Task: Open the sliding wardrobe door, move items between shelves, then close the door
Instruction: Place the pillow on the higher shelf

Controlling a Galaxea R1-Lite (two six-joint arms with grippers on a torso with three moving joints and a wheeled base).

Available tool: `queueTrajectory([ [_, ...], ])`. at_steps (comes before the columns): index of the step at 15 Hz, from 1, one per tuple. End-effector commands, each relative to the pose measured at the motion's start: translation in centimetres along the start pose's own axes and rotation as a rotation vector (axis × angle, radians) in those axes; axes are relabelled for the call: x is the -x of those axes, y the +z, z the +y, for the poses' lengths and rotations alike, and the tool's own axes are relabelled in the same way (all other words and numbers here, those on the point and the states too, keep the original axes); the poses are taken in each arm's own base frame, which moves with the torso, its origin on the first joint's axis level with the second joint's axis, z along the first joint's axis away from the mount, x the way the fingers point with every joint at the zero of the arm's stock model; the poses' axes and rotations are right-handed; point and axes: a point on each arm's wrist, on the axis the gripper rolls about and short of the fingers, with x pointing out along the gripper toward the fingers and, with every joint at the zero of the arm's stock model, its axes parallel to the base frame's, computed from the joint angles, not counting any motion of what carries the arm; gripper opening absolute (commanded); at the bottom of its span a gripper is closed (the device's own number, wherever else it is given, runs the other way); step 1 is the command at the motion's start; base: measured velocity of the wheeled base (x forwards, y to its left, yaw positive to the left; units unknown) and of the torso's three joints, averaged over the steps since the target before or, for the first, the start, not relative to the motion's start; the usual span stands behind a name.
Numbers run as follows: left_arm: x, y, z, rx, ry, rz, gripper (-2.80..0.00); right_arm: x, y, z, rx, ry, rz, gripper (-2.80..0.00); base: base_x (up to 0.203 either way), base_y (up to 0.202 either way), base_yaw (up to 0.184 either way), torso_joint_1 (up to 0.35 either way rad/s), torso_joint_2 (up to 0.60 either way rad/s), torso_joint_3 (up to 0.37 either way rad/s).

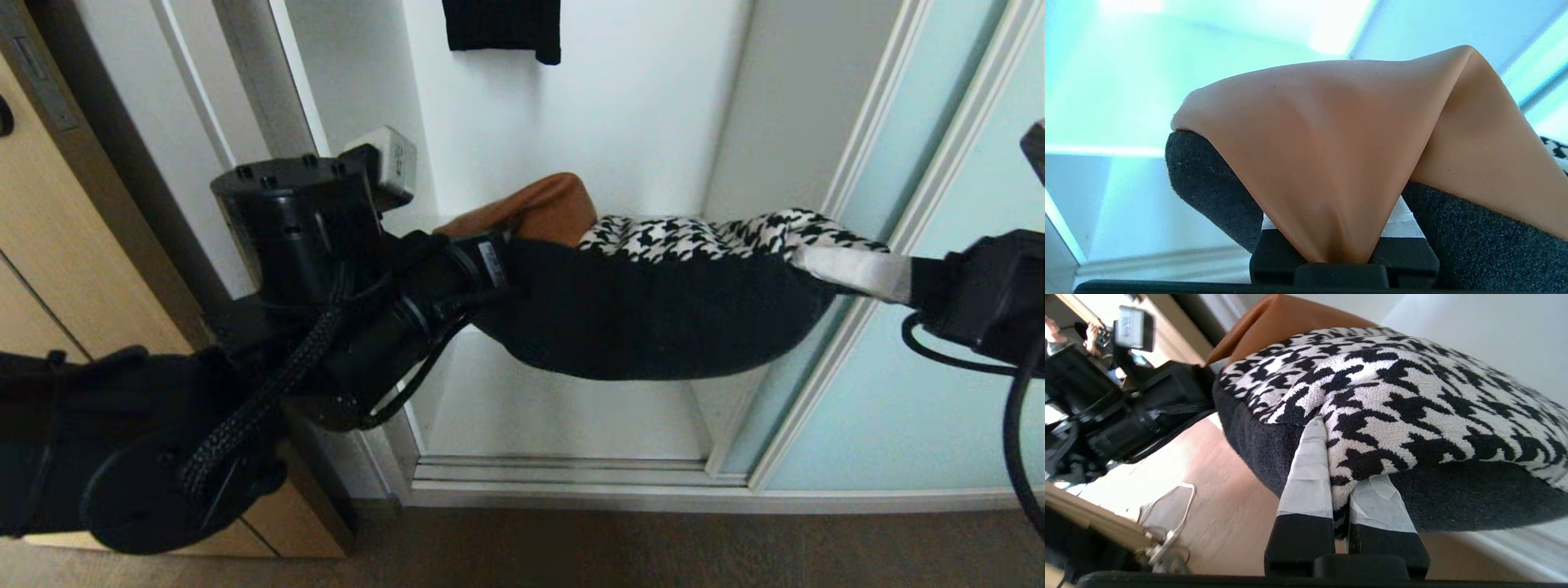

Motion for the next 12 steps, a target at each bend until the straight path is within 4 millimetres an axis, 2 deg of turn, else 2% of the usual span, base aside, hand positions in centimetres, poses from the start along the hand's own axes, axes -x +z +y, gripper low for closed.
queueTrajectory([
  [1,-1.6,0.4,0.7,0.001,0.035,-0.021,-2.80,-2.9,0.6,-1.7,-0.013,-0.021,0.018,-2.80,0.000,0.000,0.000,0.000,0.00,0.000],
  [6,-7.7,-0.8,4.7,-0.014,0.158,-0.050,-2.80,-9.0,1.5,-7.3,-0.027,-0.098,0.027,-2.80,0.000,0.000,0.000,0.000,0.00,0.000],
  [10,-12.9,-1.9,7.6,-0.015,0.203,-0.095,-2.80,-14.4,1.2,-12.8,-0.023,-0.131,0.006,-2.80,0.000,0.000,0.000,0.000,0.00,0.000],
  [12,-14.8,-2.5,8.7,-0.017,0.218,-0.112,-2.80,-16.0,0.8,-14.7,-0.006,-0.131,-0.021,-2.80,0.000,0.000,0.000,0.000,0.00,0.000],
])
